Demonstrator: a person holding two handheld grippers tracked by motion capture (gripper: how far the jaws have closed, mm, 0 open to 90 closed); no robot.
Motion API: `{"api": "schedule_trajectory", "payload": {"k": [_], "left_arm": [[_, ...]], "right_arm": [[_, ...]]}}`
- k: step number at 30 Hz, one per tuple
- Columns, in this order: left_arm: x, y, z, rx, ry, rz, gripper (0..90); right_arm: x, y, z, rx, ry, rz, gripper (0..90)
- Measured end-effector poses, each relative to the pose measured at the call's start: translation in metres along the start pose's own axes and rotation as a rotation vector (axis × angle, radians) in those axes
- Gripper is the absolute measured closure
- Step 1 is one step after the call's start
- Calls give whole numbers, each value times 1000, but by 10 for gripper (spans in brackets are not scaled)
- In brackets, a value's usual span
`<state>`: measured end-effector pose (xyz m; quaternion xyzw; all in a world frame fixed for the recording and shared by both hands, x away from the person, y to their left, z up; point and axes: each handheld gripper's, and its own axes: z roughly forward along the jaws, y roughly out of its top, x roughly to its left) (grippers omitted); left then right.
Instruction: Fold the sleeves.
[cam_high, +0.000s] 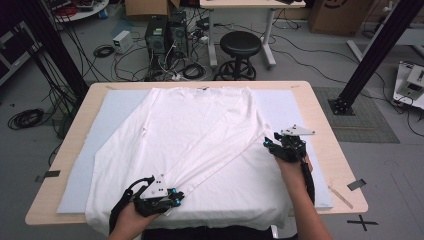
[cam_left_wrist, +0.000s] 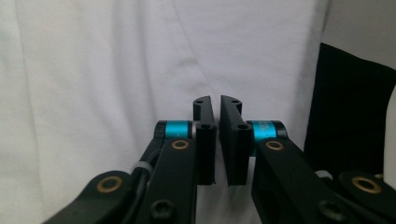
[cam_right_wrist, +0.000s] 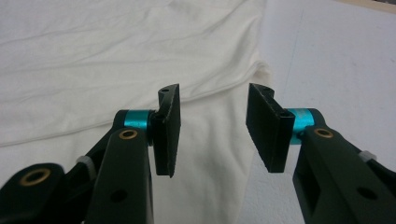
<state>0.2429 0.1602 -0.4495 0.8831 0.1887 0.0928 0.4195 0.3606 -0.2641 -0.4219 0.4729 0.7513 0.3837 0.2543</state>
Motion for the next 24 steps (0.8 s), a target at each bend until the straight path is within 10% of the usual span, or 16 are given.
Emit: {"api": "schedule_trajectory", "payload": {"k": [14, 24], "left_arm": [[-14, 1, -1, -57, -37, 1, 798], [20, -1, -51, -212, 154, -106, 485]], "right_arm": [[-3, -2, -1, 0, 0, 5, 563], [-6, -2, -2, -9, 1, 23, 550]]}}
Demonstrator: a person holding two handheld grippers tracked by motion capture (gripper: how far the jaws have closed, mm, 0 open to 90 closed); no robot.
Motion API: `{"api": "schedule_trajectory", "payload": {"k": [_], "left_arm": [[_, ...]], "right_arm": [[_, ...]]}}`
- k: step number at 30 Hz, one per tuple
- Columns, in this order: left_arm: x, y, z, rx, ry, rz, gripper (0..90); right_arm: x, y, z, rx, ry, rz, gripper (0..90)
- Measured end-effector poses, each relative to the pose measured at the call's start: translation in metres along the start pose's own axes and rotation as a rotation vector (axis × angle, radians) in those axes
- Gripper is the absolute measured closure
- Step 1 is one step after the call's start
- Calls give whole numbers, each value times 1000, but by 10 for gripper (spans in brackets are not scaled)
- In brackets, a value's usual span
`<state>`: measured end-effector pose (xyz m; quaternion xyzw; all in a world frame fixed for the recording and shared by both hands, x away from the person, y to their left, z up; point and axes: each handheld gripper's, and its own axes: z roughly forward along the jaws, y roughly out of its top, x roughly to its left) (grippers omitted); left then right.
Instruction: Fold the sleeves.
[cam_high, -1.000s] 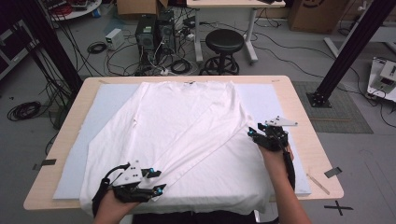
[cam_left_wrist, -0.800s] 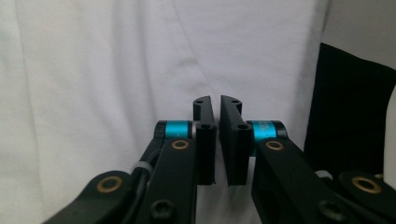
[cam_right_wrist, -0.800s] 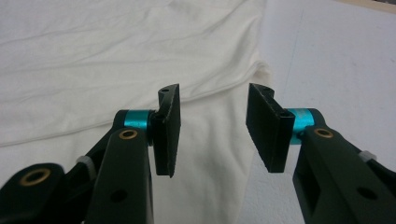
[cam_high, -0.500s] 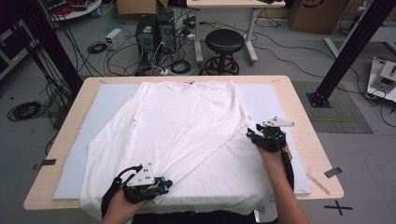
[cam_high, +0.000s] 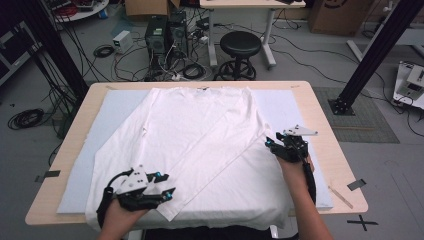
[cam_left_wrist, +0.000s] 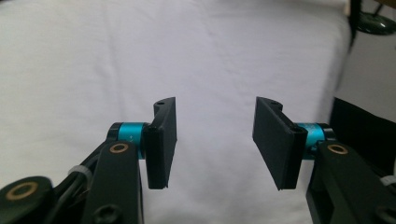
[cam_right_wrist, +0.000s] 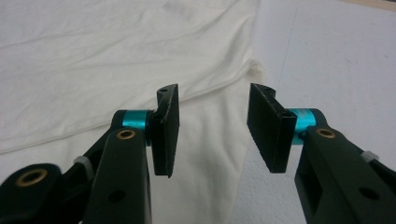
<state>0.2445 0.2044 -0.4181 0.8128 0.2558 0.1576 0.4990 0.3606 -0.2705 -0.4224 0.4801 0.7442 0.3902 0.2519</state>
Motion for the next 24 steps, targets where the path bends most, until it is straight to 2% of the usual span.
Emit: {"api": "schedule_trajectory", "payload": {"k": [3, 4, 5, 6, 8, 9, 11, 15, 22, 24], "left_arm": [[18, 3, -11, 0, 54, -38, 440], [18, 3, -11, 0, 54, -38, 427], [30, 6, -17, 10, 89, -55, 408], [36, 7, -19, 12, 99, -60, 400], [36, 7, -19, 12, 99, -60, 400], [57, 8, -25, 11, 161, -68, 400], [67, 4, -28, 9, 167, -99, 400], [76, -8, -29, 11, 185, -138, 399], [88, -28, -23, 77, 206, -178, 379], [90, -31, -23, 85, 227, -189, 388]], "right_arm": [[-2, 1, -2, -10, -2, 7, 544], [-3, 1, -3, -13, -5, 10, 543], [-4, 2, -4, -20, -4, 17, 543], [-4, 2, -5, -20, -6, 20, 542], [-5, 1, -5, -20, -5, 25, 542], [-5, 1, -5, -22, 0, 30, 540], [-5, 0, -5, -21, 4, 29, 540], [-4, -1, -3, -16, 6, 30, 540], [-3, -5, -3, -12, 0, 19, 517], [-5, -5, -5, -18, -6, 26, 515]]}}
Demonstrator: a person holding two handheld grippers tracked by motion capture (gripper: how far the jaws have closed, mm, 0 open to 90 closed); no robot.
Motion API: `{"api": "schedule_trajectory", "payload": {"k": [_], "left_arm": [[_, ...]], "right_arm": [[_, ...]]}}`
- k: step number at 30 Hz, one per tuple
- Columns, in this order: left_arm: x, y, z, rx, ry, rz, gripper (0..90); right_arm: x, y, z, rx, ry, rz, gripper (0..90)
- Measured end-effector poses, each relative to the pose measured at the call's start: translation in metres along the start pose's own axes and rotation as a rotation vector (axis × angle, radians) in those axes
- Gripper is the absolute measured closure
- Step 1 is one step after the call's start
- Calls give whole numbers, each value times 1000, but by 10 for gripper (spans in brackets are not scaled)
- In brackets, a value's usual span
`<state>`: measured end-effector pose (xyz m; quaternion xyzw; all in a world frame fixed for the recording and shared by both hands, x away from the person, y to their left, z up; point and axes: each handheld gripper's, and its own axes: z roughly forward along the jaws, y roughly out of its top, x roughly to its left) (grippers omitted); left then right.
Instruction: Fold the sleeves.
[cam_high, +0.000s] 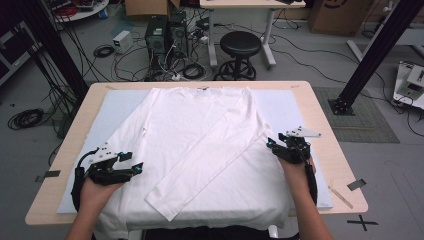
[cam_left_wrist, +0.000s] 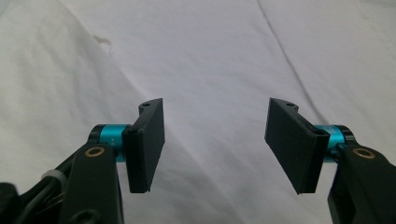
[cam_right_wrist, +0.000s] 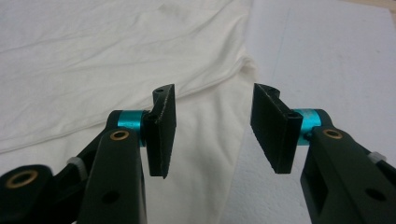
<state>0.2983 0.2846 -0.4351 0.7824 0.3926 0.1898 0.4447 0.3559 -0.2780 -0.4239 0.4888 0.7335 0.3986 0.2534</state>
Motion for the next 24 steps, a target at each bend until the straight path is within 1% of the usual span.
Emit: {"api": "schedule_trajectory", "payload": {"k": [2, 4, 6, 8, 9, 10, 11, 12, 13, 14, 15, 16, 17, 18, 21, 24], "left_arm": [[2, -2, -1, 10, 0, -9, 401], [3, -4, 0, 26, 0, -9, 428], [4, -7, 3, 57, 4, -5, 454], [6, -10, 9, 101, 18, -6, 474], [6, -10, 9, 101, 18, -6, 507], [7, -11, 10, 121, 24, 0, 507], [7, -11, 10, 121, 24, 0, 559], [11, -11, 7, 121, 26, -3, 695], [13, -11, 5, 119, 22, 1, 750], [15, -12, 3, 115, 12, -1, 788], [15, -12, 3, 115, 12, -1, 819], [16, -12, 0, 106, 13, -10, 819], [17, -12, -2, 101, 15, -14, 856], [17, -12, -3, 96, 16, -22, 862], [18, -11, -6, 88, 15, -23, 872], [17, -8, -9, 74, 25, -13, 874]], "right_arm": [[-2, 0, -2, -6, -6, 7, 514], [-3, -1, -3, -8, -9, 10, 514], [-2, -1, -2, -13, -11, 5, 514], [0, -1, -2, -16, -13, 2, 514], [0, -1, -2, -16, -13, 2, 514], [0, 0, -2, -17, -14, -6, 515], [0, 0, -2, -17, -14, -6, 515], [1, 1, -2, -18, -11, -12, 515], [2, 1, -2, -20, -14, -12, 515], [1, 1, -3, -22, -16, -14, 516], [1, 1, -3, -22, -16, -14, 516], [1, 1, -3, -25, -16, -15, 516], [1, 0, -5, -35, -22, -17, 518], [0, 0, -6, -37, -23, -15, 518], [-1, 0, -7, -41, -24, -11, 518], [0, 0, -6, -38, -22, -15, 518]]}}
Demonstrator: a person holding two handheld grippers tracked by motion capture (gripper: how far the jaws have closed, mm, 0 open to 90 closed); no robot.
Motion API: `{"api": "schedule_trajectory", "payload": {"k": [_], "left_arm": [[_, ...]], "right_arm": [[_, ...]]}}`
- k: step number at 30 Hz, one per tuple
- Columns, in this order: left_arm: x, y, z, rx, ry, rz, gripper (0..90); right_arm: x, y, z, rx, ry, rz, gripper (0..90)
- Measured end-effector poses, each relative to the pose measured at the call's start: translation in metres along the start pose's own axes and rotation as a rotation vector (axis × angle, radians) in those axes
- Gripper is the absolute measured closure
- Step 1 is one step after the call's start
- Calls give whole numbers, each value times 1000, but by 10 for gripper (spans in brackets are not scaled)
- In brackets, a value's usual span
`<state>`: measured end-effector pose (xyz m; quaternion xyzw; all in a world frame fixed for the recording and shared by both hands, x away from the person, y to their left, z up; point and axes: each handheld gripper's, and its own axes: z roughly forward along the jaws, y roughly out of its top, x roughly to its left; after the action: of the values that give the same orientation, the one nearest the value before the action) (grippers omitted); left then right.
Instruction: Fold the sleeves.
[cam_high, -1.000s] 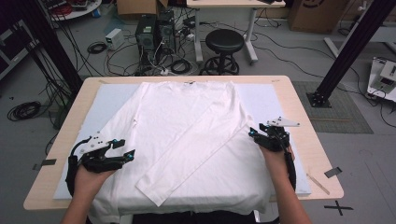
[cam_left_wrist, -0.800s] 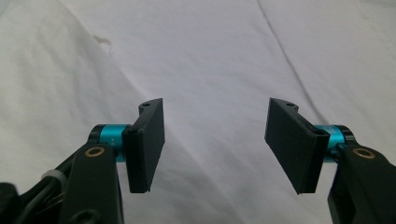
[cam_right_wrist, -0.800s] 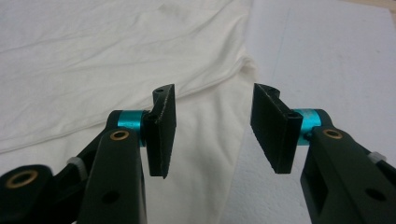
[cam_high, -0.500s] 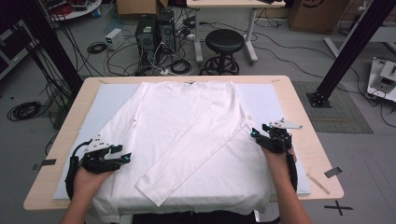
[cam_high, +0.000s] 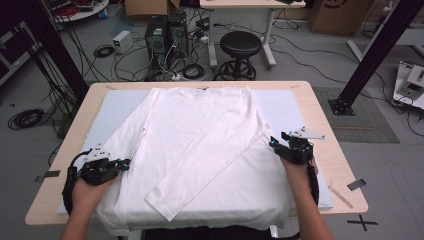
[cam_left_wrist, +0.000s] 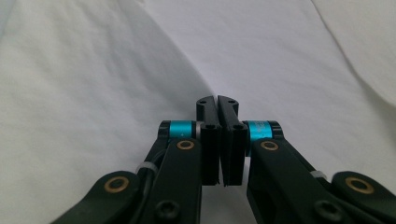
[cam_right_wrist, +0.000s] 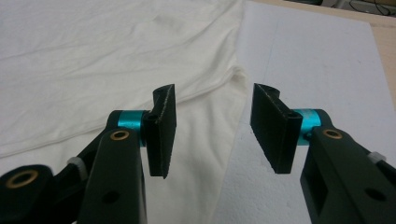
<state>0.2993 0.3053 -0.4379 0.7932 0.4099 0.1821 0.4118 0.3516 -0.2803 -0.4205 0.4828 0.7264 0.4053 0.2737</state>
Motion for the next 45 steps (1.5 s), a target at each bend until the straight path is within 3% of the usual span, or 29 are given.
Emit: {"api": "schedule_trajectory", "payload": {"k": [9, 17, 23, 29, 30, 33, 43, 44, 45], "left_arm": [[-8, 29, -10, -53, -11, 41, 877], [-24, 71, -1, -86, -75, 107, 877], [-31, 83, 3, -111, -91, 109, 876], [-37, 91, 5, -118, -100, 120, 876], [-45, 102, 13, -118, -108, 128, 876], [-48, 109, 18, -115, -112, 135, 876], [-63, 147, 38, -132, -134, 136, 875], [-66, 154, 43, -140, -148, 129, 875], [-67, 157, 46, -140, -150, 128, 875]], "right_arm": [[1, 2, 3, 3, 6, 10, 518], [2, 4, 3, 0, 9, 4, 520], [-4, 2, 1, -2, 5, 21, 520], [-2, 3, 6, 8, 12, 18, 520], [0, 4, 8, 12, 20, 9, 520], [1, 4, 7, 12, 25, 7, 520], [4, 3, 13, 29, 132, -26, 460], [5, 3, 14, 32, 153, -33, 442], [8, 3, 15, 33, 214, -53, 422]]}}
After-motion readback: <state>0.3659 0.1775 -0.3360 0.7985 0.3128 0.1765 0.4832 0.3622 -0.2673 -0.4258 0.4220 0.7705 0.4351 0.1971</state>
